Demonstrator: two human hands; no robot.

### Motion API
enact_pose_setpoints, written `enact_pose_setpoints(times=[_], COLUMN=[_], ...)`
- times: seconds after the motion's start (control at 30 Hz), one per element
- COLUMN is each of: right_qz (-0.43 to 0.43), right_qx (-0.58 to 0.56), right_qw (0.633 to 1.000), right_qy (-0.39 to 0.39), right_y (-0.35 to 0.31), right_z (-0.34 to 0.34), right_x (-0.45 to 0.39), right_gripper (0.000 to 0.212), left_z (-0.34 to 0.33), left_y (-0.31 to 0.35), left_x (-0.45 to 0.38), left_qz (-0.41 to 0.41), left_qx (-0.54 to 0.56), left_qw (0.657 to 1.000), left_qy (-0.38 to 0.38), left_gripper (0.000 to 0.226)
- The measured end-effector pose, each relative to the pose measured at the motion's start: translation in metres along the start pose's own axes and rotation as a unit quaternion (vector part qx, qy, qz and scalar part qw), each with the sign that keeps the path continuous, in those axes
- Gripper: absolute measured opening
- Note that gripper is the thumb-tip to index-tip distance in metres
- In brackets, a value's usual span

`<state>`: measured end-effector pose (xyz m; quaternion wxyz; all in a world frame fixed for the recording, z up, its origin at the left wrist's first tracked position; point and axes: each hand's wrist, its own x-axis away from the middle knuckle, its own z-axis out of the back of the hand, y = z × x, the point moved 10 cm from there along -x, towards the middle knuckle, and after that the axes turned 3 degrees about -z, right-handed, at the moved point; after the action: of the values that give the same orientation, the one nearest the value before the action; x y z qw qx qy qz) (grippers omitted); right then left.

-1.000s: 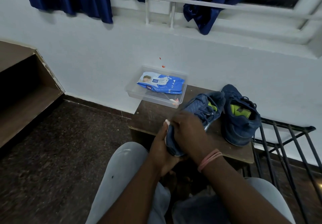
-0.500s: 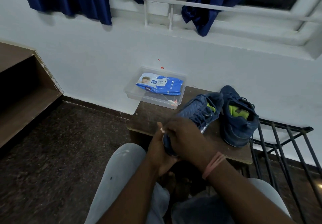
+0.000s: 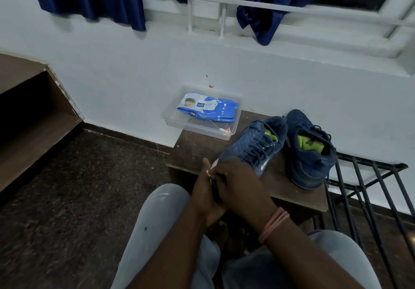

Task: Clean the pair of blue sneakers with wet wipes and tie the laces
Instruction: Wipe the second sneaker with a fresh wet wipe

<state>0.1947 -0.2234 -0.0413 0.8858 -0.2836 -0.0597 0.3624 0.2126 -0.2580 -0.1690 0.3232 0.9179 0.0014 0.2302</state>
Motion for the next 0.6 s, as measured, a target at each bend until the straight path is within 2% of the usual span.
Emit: enact_pose_setpoints(times=[0.17,0.23,0.3,0.43,0.53,0.57,0.6], right_qz=[-0.04,-0.078,-0.074,-0.041,-0.053,-0.062,-0.068], right_qx=[0.05,0.056,0.06,-0.001,0.024,0.045,0.059], right_qw=[0.997,0.994,0.995,0.999,0.998,0.997,0.996], right_qy=[0.032,0.047,0.035,-0.007,0.003,0.01,0.019], right_y=[0.019,0.03,0.023,-0.001,0.014,0.021,0.027], right_z=[0.009,0.016,0.013,0.002,0.009,0.013,0.017], right_x=[-0.025,-0.033,-0.027,0.006,-0.005,-0.013,-0.02], right_gripper=[0.02,0.018,0.019,0.019,0.022,0.023,0.023], left_z=[-0.008,-0.007,-0.001,0.009,-0.005,-0.003,-0.014], left_y=[-0.009,-0.011,-0.009,-0.011,-0.005,0.007,0.009], left_x=[0.0,0.002,0.0,-0.001,-0.009,-0.014,-0.019], left_qz=[0.038,0.042,0.033,0.045,0.003,-0.091,-0.065], left_qx=[0.053,0.027,0.017,0.027,0.016,-0.029,0.038], left_qw=[0.998,0.998,0.998,0.999,1.0,0.995,0.997], left_qy=[0.007,0.029,0.042,0.008,-0.003,-0.004,-0.034], left_gripper=[0.062,0.057,0.063,0.077,0.073,0.066,0.058])
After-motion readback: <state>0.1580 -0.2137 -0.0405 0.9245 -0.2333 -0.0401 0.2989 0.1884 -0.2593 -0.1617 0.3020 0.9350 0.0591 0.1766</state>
